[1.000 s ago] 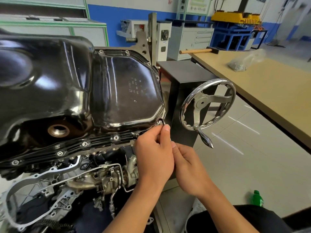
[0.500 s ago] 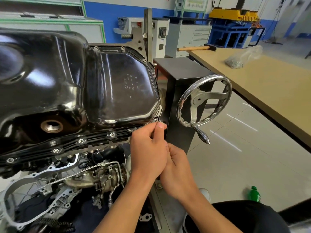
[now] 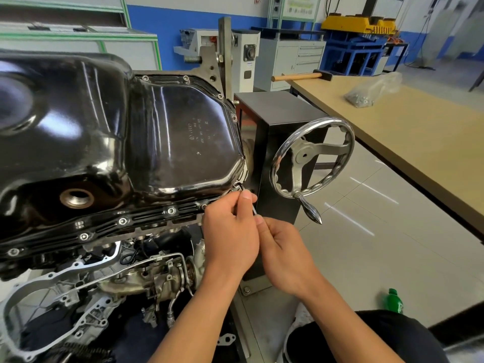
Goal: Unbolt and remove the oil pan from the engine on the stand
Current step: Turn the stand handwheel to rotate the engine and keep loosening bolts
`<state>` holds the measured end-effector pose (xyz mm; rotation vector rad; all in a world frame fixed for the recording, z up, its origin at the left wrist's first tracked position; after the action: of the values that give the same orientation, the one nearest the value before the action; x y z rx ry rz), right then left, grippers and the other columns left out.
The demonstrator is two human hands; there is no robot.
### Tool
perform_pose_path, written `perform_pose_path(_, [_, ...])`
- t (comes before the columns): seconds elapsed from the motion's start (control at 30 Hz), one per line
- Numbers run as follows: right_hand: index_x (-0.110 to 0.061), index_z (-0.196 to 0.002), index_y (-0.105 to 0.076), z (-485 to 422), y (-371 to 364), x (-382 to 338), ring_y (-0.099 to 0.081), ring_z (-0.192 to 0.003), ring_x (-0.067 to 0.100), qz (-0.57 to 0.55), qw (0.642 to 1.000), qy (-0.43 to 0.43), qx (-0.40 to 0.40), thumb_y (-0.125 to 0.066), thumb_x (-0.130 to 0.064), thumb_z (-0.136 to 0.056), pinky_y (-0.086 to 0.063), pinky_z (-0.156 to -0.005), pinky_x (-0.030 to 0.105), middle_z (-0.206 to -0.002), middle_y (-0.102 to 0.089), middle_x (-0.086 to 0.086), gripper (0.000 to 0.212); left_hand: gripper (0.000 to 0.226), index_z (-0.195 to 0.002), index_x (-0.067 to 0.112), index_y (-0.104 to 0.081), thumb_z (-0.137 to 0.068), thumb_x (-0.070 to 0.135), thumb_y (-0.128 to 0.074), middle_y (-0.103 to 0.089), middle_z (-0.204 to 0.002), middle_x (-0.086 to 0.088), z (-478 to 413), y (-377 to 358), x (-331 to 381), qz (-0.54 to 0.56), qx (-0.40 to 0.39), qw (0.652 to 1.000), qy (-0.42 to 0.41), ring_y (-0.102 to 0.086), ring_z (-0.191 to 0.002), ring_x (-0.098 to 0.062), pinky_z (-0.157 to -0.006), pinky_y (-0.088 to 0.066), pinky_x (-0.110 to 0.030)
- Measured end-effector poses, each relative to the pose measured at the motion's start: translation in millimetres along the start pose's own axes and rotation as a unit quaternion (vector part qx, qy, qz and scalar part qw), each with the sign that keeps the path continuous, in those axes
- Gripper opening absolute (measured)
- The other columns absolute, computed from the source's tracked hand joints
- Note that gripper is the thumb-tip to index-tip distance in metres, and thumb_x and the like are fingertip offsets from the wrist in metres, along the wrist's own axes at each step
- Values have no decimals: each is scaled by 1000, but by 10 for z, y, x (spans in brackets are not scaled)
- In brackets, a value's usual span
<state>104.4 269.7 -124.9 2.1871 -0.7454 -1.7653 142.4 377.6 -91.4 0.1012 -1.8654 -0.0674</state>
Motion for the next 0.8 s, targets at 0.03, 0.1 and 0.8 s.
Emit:
perform_pose_path(0.03, [0,-76,-57,-16,13,7,-38,-54,15,14,1000,1,-12,-36,-44,-106,-38,-56,40,-58,-48,10,58,33,-73,31,-67,-100,19,-52,-46,-41,19,0,0,-10,1,-1,1000,1,-43,-43,-1,-53,-32,-23])
perform_pose_path(0.1, [3,-79,-58,-56,24,17,-36,-54,12,33,998,5,-50,-37,-43,-105,-36,-56,38,-59,-45,10,57,32,-74,30,-68,-100,19,-52,-44,-40,19,5,5,-25,3,-2,1000,1,-41,-41,-1,-52,-31,-23])
perform_pose_path(0.8, [-21,-117,-64,-843,787,-1016,-62,-81,24,621,654,398,-168,-29,-37,-102,-45,-59,33,-98,-60,-1,42,15,-87,14,-71,-97,22,-63,-36,-44,10,147,-637,73,528,148,752,365,-34,-35,-3,-37,-35,-16])
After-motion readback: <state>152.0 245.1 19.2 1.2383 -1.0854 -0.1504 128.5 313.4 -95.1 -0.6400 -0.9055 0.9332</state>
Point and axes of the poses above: each hand's wrist, its own z-axis away from the middle knuckle, its own y-axis out of the back of the hand, x = y × z, the point moved 8 cm from there along -z, towards the middle knuckle
